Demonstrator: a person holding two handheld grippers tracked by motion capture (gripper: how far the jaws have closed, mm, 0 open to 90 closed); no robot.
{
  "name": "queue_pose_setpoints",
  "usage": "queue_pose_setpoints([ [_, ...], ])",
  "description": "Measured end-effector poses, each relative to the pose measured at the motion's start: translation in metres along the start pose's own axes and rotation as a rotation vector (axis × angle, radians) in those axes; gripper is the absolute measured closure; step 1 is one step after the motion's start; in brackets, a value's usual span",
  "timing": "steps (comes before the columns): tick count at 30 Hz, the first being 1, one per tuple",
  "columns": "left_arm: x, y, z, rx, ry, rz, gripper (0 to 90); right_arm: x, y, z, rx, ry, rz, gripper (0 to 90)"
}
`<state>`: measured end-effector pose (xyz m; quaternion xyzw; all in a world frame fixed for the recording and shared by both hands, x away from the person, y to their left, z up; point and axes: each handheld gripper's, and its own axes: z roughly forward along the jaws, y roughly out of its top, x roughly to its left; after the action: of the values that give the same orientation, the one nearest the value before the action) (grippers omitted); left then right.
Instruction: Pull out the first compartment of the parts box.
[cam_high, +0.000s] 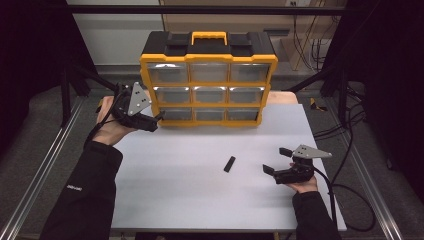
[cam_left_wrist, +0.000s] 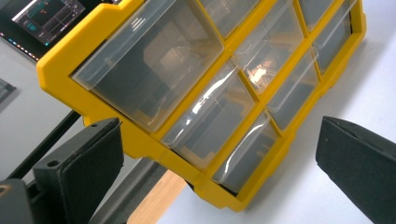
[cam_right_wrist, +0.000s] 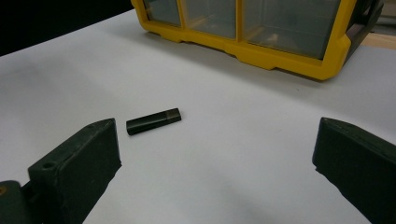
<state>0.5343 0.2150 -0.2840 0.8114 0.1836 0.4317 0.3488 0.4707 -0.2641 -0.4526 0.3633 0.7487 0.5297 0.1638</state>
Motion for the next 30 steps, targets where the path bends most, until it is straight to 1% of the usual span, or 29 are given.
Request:
queue_pose_setpoints([
  [6, 0.003, 0.004, 0.002, -0.001, 0.016, 0.024, 0.5, 0.000, 0.000, 0.000, 0.002, -0.002, -0.001, 1.1],
  [10, 0.004, 0.006, 0.004, -0.010, 0.023, 0.033, 0.5, 0.000, 0.000, 0.000, 0.003, -0.002, 0.000, 1.0],
  [16, 0.007, 0.008, 0.009, -0.003, 0.031, 0.040, 0.6, 0.000, 0.000, 0.000, 0.002, 0.000, 0.000, 1.0],
  [21, 0.009, 0.011, 0.014, 0.009, 0.040, 0.064, 0.6, 0.000, -0.001, 0.001, 0.006, -0.001, -0.003, 1.0],
  [27, 0.010, 0.014, 0.019, 0.005, 0.045, 0.087, 0.7, 0.000, 0.000, 0.001, 0.002, 0.000, -0.001, 1.0],
  [30, 0.010, 0.015, 0.021, 0.007, 0.049, 0.110, 0.7, 0.000, 0.000, 0.001, 0.005, -0.001, 0.000, 1.0],
])
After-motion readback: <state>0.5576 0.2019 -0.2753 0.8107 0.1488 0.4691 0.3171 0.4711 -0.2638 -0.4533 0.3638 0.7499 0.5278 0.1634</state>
